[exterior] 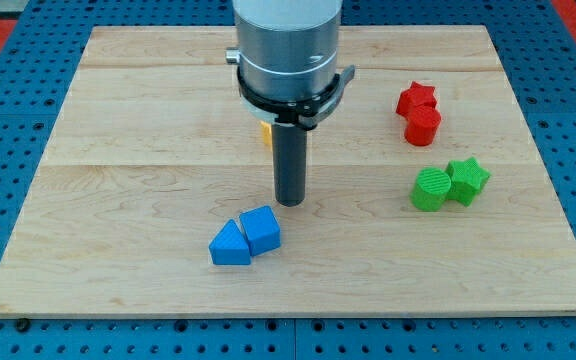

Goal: Move the yellow heart towards the bottom left

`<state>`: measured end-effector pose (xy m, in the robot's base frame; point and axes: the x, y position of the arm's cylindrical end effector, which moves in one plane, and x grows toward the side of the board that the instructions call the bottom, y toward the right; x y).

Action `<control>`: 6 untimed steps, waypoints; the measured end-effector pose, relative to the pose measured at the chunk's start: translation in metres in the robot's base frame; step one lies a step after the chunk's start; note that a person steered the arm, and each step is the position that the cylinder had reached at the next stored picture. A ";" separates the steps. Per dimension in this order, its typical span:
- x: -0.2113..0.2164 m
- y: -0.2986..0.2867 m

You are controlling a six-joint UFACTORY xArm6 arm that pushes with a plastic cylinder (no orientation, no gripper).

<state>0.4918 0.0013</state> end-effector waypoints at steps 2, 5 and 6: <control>-0.037 0.001; -0.055 -0.011; -0.082 0.003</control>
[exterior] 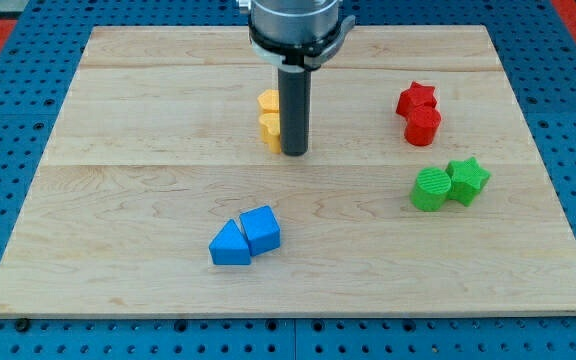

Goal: Move the yellow heart towards the bottom left

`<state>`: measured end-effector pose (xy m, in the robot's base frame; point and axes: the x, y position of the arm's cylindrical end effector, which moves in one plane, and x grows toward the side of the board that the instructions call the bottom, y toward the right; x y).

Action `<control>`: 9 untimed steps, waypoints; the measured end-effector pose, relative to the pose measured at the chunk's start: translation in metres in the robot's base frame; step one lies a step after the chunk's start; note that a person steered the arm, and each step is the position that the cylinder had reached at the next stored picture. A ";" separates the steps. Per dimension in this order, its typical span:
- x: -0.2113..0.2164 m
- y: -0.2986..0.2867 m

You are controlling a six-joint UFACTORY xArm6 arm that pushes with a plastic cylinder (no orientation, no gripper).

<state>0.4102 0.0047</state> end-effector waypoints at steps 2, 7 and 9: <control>-0.083 0.024; -0.032 0.012; 0.015 0.020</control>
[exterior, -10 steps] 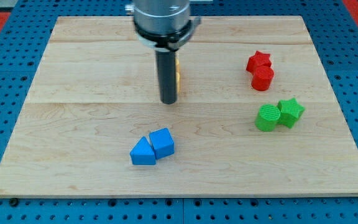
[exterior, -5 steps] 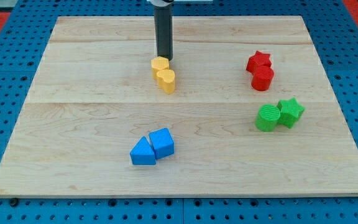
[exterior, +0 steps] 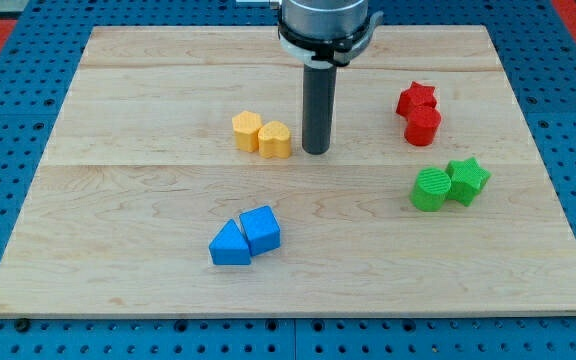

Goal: Move the yellow heart towards the bottom left

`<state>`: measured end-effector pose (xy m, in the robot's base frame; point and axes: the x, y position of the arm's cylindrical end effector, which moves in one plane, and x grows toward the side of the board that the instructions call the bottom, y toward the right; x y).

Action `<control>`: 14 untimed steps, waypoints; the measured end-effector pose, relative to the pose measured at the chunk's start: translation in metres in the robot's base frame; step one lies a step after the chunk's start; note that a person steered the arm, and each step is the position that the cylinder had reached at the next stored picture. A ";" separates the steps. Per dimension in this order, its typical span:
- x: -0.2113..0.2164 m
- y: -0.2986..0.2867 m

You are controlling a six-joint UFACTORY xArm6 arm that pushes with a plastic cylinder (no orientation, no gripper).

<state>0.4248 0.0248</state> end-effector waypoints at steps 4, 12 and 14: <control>-0.066 -0.097; 0.065 -0.169; 0.074 -0.240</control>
<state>0.4984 -0.2149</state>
